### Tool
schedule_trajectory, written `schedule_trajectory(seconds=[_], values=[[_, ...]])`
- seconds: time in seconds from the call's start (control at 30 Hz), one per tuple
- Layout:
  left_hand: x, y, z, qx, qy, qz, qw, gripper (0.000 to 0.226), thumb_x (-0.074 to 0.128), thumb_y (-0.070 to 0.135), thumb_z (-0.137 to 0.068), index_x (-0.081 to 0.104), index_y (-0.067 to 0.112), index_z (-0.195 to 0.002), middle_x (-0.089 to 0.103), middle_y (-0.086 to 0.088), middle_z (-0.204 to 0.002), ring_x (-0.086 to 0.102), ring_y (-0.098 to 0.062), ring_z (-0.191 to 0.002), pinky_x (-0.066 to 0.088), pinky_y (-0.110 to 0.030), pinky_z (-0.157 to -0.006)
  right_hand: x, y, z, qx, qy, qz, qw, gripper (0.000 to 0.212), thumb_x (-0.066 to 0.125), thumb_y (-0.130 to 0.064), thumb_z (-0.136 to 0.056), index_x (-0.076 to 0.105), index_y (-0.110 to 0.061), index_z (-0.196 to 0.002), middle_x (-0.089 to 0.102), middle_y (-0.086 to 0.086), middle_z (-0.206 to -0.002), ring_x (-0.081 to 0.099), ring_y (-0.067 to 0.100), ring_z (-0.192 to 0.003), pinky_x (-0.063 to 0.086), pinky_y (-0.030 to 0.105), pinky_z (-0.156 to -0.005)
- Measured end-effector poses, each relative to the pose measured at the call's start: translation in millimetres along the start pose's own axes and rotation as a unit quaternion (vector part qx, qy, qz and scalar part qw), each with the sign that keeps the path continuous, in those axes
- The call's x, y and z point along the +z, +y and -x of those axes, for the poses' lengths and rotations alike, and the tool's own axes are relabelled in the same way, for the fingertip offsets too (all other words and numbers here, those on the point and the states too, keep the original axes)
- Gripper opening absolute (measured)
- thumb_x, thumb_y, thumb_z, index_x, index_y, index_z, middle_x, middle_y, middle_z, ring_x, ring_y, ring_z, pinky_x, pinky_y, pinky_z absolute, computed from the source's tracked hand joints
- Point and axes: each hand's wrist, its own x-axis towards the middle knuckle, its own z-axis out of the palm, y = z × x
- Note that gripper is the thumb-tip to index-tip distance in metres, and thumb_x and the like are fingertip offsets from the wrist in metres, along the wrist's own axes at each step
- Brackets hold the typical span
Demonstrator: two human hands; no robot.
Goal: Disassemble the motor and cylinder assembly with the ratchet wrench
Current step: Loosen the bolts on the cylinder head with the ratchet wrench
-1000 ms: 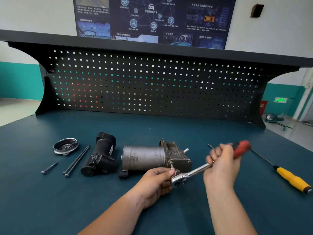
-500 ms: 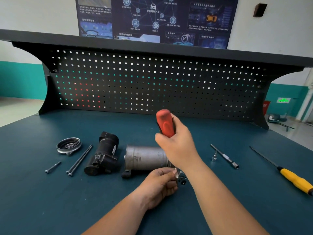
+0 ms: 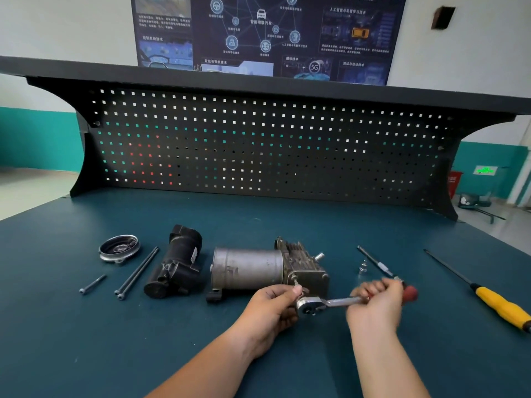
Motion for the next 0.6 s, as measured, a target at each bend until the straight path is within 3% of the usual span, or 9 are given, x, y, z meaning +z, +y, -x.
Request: schedule_trajectory(seconds=[0.1, 0.27, 0.33, 0.47, 0.6], values=[[-0.5, 4.9, -0.4, -0.030, 0.004, -0.005, 1.000, 0.015, 0.066, 0.023, -0.084, 0.070, 0.013, -0.073, 0.064, 0.000, -0.065, 0.054, -0.007, -0.051, 0.044, -0.015, -0.048, -5.0, 3.9, -1.7, 0.012, 0.014, -0.010, 1.000, 0.029, 0.038, -0.015, -0.087, 0.022, -0.021, -0.064, 0.024, -0.011, -0.040, 0.023, 0.007, -0.036, 0.021, 0.016, -0.036], [0.3, 7.0, -4.4, -0.056, 0.027, 0.001, 0.998, 0.025, 0.070, 0.026, -0.079, 0.056, 0.018, -0.060, 0.044, 0.005, -0.050, 0.039, -0.005, -0.043, 0.036, -0.013, -0.039, 24.6, -2.6, 12.9, -0.127, -0.068, 0.038, 0.989, 0.023, 0.041, -0.005, -0.085, 0.031, -0.020, -0.071, 0.030, -0.011, -0.045, 0.027, 0.006, -0.039, 0.021, 0.019, -0.037], [1.8, 5.5, -3.4, -0.052, 0.023, 0.005, 0.998, 0.020, 0.071, 0.029, -0.076, 0.058, 0.017, -0.064, 0.046, 0.001, -0.060, 0.039, -0.007, -0.049, 0.037, -0.014, -0.041, 34.7, -1.7, 23.9, -0.173, -0.119, 0.067, 0.975, 0.024, 0.041, 0.000, -0.084, 0.035, -0.020, -0.073, 0.033, -0.012, -0.044, 0.029, 0.005, -0.037, 0.021, 0.018, -0.036], [0.5, 3.5, -0.7, -0.032, 0.015, 0.019, 0.999, 0.021, 0.071, 0.033, -0.063, 0.061, 0.016, -0.060, 0.046, -0.003, -0.066, 0.039, -0.011, -0.056, 0.039, -0.016, -0.046, 48.8, 9.7, 47.4, -0.250, -0.217, 0.171, 0.928, 0.025, 0.051, 0.000, -0.077, 0.042, -0.023, -0.073, 0.039, -0.010, -0.045, 0.034, 0.007, -0.037, 0.027, 0.018, -0.037], [-1.9, 2.3, -3.1, -0.044, -0.009, 0.015, 0.999, 0.015, 0.069, 0.025, -0.077, 0.061, 0.015, -0.069, 0.051, -0.003, -0.070, 0.046, -0.010, -0.055, 0.043, -0.017, -0.047, 59.3, 20.4, 65.1, -0.309, -0.311, 0.316, 0.842, 0.022, 0.056, -0.014, -0.067, 0.050, -0.034, -0.063, 0.038, -0.003, -0.055, 0.035, 0.016, -0.050, 0.032, 0.027, -0.047]])
